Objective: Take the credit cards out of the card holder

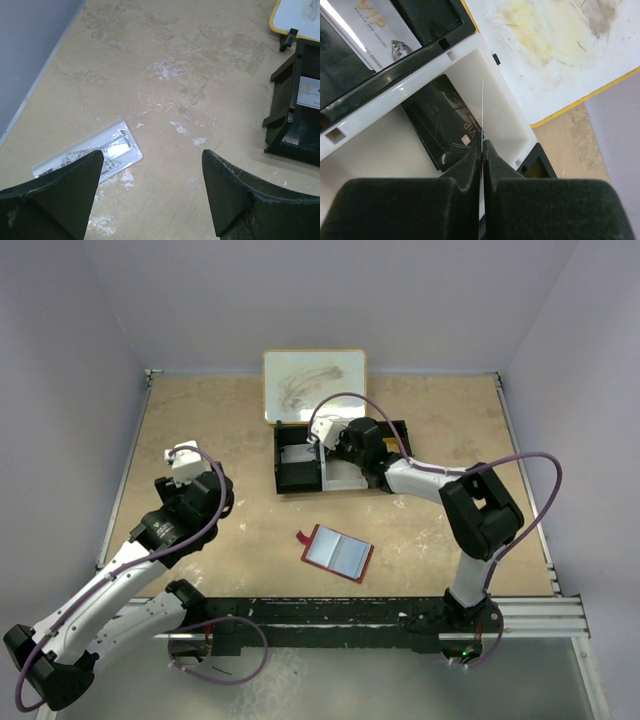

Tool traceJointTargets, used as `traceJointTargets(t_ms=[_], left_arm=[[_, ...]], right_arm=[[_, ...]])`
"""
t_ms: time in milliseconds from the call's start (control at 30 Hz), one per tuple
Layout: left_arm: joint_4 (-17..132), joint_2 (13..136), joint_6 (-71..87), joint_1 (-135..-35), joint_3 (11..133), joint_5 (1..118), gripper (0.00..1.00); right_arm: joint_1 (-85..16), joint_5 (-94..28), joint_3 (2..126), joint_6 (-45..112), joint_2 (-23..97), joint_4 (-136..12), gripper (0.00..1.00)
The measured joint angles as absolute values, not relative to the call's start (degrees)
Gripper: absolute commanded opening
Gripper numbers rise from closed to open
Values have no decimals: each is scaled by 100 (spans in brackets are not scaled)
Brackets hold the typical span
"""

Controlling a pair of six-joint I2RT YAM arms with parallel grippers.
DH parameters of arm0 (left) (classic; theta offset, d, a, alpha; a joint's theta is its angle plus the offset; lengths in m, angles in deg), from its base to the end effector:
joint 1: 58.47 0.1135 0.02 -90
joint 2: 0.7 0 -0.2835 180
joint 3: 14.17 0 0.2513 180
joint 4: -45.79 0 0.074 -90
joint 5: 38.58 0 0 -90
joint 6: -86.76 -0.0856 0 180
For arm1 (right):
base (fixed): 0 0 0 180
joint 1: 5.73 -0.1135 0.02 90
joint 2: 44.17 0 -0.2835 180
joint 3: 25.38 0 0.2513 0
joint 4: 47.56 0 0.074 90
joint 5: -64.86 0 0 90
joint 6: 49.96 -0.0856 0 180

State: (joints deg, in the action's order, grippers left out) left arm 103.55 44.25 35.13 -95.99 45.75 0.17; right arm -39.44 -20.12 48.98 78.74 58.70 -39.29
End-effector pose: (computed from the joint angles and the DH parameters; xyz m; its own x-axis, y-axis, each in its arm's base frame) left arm 0.1642 -0.0419 0.2920 -0.3773 -0.2002 -0.9042 -0.3915 0.9193 -0.0402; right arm 0.3813 0.2454 0.2148 0.0784 -0.6964 -0.7133 -0.5581 0.5622 -0.6103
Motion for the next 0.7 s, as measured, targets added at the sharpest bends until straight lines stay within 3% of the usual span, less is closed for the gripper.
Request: traceJointTargets(t_ms=[700], left_arm=[[10355, 4532, 3511, -9599, 4575, 20, 77]], right_arm=[[-3946, -1761, 5504, 8606, 6819, -4167, 7]])
